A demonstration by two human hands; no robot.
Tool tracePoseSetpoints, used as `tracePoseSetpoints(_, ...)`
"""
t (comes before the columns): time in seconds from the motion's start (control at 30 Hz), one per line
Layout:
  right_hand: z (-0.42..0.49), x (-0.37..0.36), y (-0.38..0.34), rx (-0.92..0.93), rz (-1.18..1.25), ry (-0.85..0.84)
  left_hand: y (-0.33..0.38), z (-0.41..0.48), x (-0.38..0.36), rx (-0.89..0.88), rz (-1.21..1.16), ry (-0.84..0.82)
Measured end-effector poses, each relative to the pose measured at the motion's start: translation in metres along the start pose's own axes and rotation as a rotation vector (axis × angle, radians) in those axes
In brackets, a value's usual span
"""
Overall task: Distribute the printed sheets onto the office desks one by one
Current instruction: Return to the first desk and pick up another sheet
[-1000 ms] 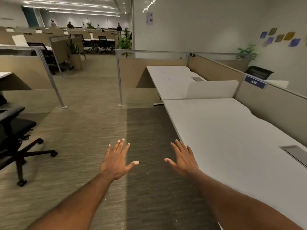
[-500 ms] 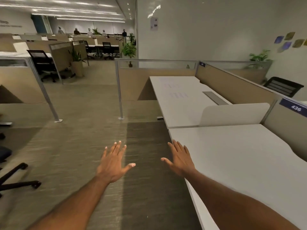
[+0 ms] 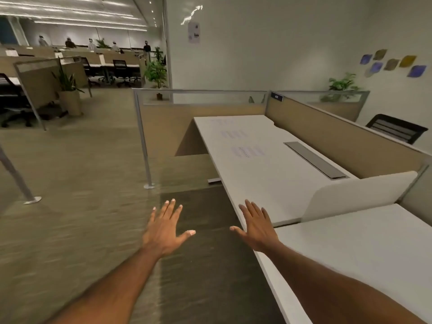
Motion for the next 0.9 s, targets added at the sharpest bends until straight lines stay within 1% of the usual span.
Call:
tracePoseSetpoints(0.17, 0.099, 0.001, 0.005, -0.053, -0.023, 0.009, -0.035, 0.110, 0.004, -0.053, -0.013, 0.003)
tracePoseSetpoints(0.33, 0.186, -0.016, 0.014, -0.103, -0.037, -0.007, -0.056, 0.208, -0.006, -0.094, -0.002, -0.006)
tracePoseSetpoints(0.57, 0.323, -0.049, 0.045, -0.174, -0.011, -0.029, -0.072, 0.359, -0.022, -0.169, 0.027, -0.031)
tracePoseSetpoints(0.73, 0.413, -0.049, 0.075, -0.226, -0.001, -0.047, -0.084, 0.473, -0.019, -0.187, 0.032, -0.017)
tracePoseSetpoints(0.9, 0.474, -0.054, 0.104, -0.268, 0.010, -0.075, -0.080, 0.569, -0.035, -0.248, 0.026, -0.051)
Point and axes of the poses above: each hand's wrist, its own z-axis towards the middle knuckle, its own x-axis out of the back of the hand, y = z × x, the point moved 2 cm from there along z, towards the middle knuckle, and after that the axes turned 5 degrees about -z, right-handed, at the moved point
